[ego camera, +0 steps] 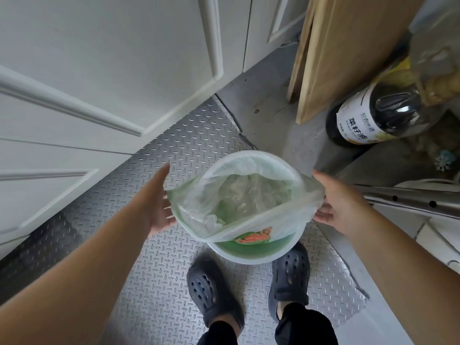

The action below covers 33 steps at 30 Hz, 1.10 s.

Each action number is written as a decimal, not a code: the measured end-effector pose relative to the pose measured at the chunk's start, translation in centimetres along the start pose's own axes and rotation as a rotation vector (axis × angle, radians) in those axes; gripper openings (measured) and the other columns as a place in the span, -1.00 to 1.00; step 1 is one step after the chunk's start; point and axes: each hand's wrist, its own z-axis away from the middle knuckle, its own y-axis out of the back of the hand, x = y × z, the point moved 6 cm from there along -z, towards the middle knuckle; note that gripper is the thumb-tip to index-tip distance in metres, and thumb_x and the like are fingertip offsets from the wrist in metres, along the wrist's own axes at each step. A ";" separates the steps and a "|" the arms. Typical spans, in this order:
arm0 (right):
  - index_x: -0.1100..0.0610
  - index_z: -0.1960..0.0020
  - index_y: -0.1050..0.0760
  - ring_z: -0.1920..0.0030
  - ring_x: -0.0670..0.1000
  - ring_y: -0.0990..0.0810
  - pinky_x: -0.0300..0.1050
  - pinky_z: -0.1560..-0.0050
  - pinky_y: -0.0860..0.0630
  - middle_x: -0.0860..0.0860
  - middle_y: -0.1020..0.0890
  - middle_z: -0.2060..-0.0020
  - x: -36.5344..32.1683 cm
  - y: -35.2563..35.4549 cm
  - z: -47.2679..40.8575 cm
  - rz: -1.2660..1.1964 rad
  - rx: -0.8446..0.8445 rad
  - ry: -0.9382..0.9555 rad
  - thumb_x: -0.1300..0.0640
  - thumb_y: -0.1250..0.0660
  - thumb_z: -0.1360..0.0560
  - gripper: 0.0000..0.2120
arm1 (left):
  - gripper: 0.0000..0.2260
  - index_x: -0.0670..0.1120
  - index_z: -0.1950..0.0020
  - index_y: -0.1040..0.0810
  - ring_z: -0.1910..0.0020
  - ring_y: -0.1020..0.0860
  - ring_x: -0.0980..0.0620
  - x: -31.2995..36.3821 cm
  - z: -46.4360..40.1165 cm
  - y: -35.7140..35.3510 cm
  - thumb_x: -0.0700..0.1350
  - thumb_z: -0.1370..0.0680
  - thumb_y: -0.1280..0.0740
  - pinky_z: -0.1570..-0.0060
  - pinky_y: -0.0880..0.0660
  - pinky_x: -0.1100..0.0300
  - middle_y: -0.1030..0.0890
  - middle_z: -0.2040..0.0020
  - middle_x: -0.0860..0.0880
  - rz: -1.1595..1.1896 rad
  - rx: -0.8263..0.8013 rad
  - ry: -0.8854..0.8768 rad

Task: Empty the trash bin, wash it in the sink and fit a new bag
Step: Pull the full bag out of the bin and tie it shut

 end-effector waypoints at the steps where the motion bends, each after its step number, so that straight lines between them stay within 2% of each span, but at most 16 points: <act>1: 0.06 -0.12 -0.56 0.12 0.15 -0.70 -0.02 0.32 -0.62 0.13 -0.69 0.04 -0.4 -0.2 -0.6 -0.014 0.001 -0.017 -0.27 -0.47 -0.31 -0.47 | -0.21 -0.28 -0.25 -0.37 -0.05 -0.65 -0.25 0.5 -0.4 -0.7 0.39 -0.40 -0.36 0.06 -0.57 -0.06 -0.64 -0.12 -0.25 -0.014 -0.057 0.024; 2: 0.06 -0.15 -0.54 0.12 0.16 -0.69 -0.04 0.34 -0.60 0.13 -0.68 0.02 -0.9 -0.5 -1.1 -0.014 0.000 -0.029 -0.21 -0.45 -0.35 -0.51 | -0.22 -0.33 -0.23 -0.40 -0.01 -0.68 -0.26 0.9 -0.7 -1.6 0.35 -0.42 -0.38 0.08 -0.58 -0.07 -0.68 -0.08 -0.27 -0.044 -0.107 0.042; 4: 0.08 -0.16 -0.54 0.14 0.17 -0.67 -0.02 0.38 -0.60 0.14 -0.67 0.02 -1.4 -1.2 -2.0 0.012 -0.024 -0.053 -0.11 -0.43 -0.39 -0.58 | -0.37 -0.30 -0.17 -0.50 0.11 -0.71 -0.25 1.4 -1.1 -2.9 0.25 -0.45 -0.42 0.06 -0.59 -0.08 -0.72 0.04 -0.26 -0.143 -0.159 0.056; 7: 0.11 -0.09 -0.61 0.15 0.15 -0.69 0.03 0.33 -0.63 0.11 -0.72 0.07 -1.5 -2.2 -2.8 0.087 -0.072 -0.098 0.02 -0.41 -0.40 -0.70 | -0.66 -0.25 -0.09 -0.59 0.08 -0.70 -0.23 1.6 -1.6 -4.7 0.00 -0.49 -0.43 -0.03 -0.60 -0.13 -0.72 0.01 -0.23 -0.383 -0.162 0.028; 9: 0.14 -0.06 -0.63 0.13 0.15 -0.69 0.04 0.24 -0.64 0.10 -0.73 0.08 -1.4 -2.6 -3.2 0.115 -0.062 -0.128 0.08 -0.39 -0.44 -0.76 | -0.83 -0.23 -0.03 -0.61 0.19 -0.70 -0.19 2.0 -1.7 -5.5 -0.17 -0.49 -0.36 0.08 -0.64 -0.14 -0.71 0.05 -0.26 -0.457 -0.111 -0.024; 12: 0.25 -0.05 -0.61 0.03 0.19 -0.68 0.21 -0.03 -0.63 0.17 -0.69 0.00 -1.7 -3.1 -3.6 0.092 -0.050 -0.121 0.18 -0.32 -0.52 -0.82 | -0.92 -0.25 0.10 -0.59 0.34 -0.66 -0.13 3.7 -2.1 -5.7 -0.32 -0.42 -0.39 0.21 -0.64 -0.11 -0.67 0.19 -0.25 -0.421 0.094 -0.186; 14: 0.28 0.04 -0.59 0.05 0.20 -0.66 0.19 -0.07 -0.62 0.21 -0.67 0.03 -2.4 -3.0 -3.8 0.096 -0.028 -0.042 0.23 -0.33 -0.51 -0.88 | -0.94 -0.18 0.19 -0.53 0.33 -0.56 -0.05 5.9 -1.9 -5.5 -0.29 -0.40 -0.39 0.27 -0.54 0.11 -0.58 0.27 -0.14 -0.387 0.266 -0.444; 16: 0.27 0.18 -0.56 0.26 0.15 -0.60 -0.05 0.25 -0.60 0.22 -0.61 0.19 -3.8 -2.3 -3.7 0.113 0.034 0.153 0.28 -0.37 -0.45 -0.95 | -0.84 -0.07 0.30 -0.41 0.38 -0.38 -0.01 7.8 -0.7 -5.4 -0.14 -0.44 -0.35 0.36 -0.33 0.18 -0.43 0.37 -0.02 -0.450 0.377 -0.722; 17: 0.25 0.27 -0.51 0.37 0.10 -0.53 -0.15 0.41 -0.49 0.21 -0.56 0.29 -4.5 -1.8 -3.3 0.120 0.078 0.270 0.29 -0.37 -0.40 -0.91 | -0.78 -0.05 0.32 -0.36 0.41 -0.33 -0.02 8.3 0.0 -5.4 -0.06 -0.47 -0.32 0.39 -0.27 0.18 -0.38 0.41 0.03 -0.487 0.410 -0.823; 19: 0.22 0.31 -0.45 0.40 0.05 -0.46 -0.17 0.44 -0.39 0.16 -0.50 0.37 -5.3 -0.8 -2.0 0.118 0.155 0.463 0.23 -0.37 -0.32 -0.89 | -0.73 -0.02 0.33 -0.32 0.44 -0.30 0.03 8.9 1.2 -4.9 0.05 -0.50 -0.28 0.42 -0.25 0.17 -0.35 0.44 0.06 -0.489 0.462 -0.945; 22: 0.18 0.25 -0.47 0.34 0.04 -0.48 -0.09 0.33 -0.43 0.06 -0.54 0.36 -4.6 0.6 -0.1 0.066 0.217 0.607 0.08 -0.36 -0.25 -0.82 | -0.73 -0.03 0.31 -0.35 0.49 -0.26 0.14 8.4 2.9 -3.7 0.08 -0.50 -0.26 0.46 -0.28 0.19 -0.34 0.47 0.11 -0.385 0.493 -1.013; 24: 0.09 0.24 -0.46 0.36 0.01 -0.48 -0.12 0.34 -0.43 -0.01 -0.54 0.37 -3.6 1.5 1.0 0.075 0.241 0.660 0.00 -0.36 -0.24 -0.80 | -0.79 -0.04 0.27 -0.43 0.52 -0.28 0.17 7.3 3.9 -2.8 0.05 -0.50 -0.27 0.53 -0.26 0.33 -0.36 0.47 0.13 -0.338 0.495 -1.036; 26: 0.04 0.22 -0.47 0.38 -0.03 -0.46 -0.14 0.36 -0.42 -0.08 -0.54 0.39 -2.5 2.5 2.0 0.092 0.265 0.702 -0.04 -0.35 -0.21 -0.79 | -0.88 0.04 0.23 -0.52 0.52 -0.35 0.23 6.0 4.8 -1.9 0.00 -0.51 -0.31 0.54 -0.28 0.44 -0.47 0.45 0.12 -0.308 0.493 -1.060; 28: -0.04 0.20 -0.49 0.39 -0.07 -0.46 -0.18 0.41 -0.41 -0.13 -0.56 0.40 -1.3 3.5 2.7 0.117 0.273 0.725 -0.07 -0.35 -0.19 -0.79 | -0.92 0.12 0.18 -0.57 0.48 -0.45 0.30 4.8 5.3 -0.9 -0.03 -0.51 -0.35 0.48 -0.34 0.51 -0.58 0.39 0.24 -0.279 0.487 -1.063; 30: -0.08 0.21 -0.50 0.38 -0.07 -0.47 -0.18 0.39 -0.41 -0.16 -0.58 0.39 -0.5 4.4 3.3 0.130 0.280 0.724 -0.07 -0.35 -0.18 -0.80 | -0.92 0.14 0.16 -0.62 0.41 -0.52 0.32 3.9 5.2 -0.2 -0.04 -0.51 -0.39 0.35 -0.45 0.44 -0.63 0.32 0.29 -0.254 0.456 -1.046; 33: -0.06 0.15 -0.51 0.32 0.00 -0.52 -0.11 0.27 -0.42 -0.04 -0.65 0.30 0.4 5.2 4.0 0.114 0.249 0.716 -0.08 -0.39 -0.19 -0.74 | -0.90 0.15 0.15 -0.68 0.34 -0.58 0.24 3.2 4.7 0.1 -0.05 -0.51 -0.43 0.29 -0.52 0.30 -0.68 0.27 0.17 -0.244 0.290 -1.017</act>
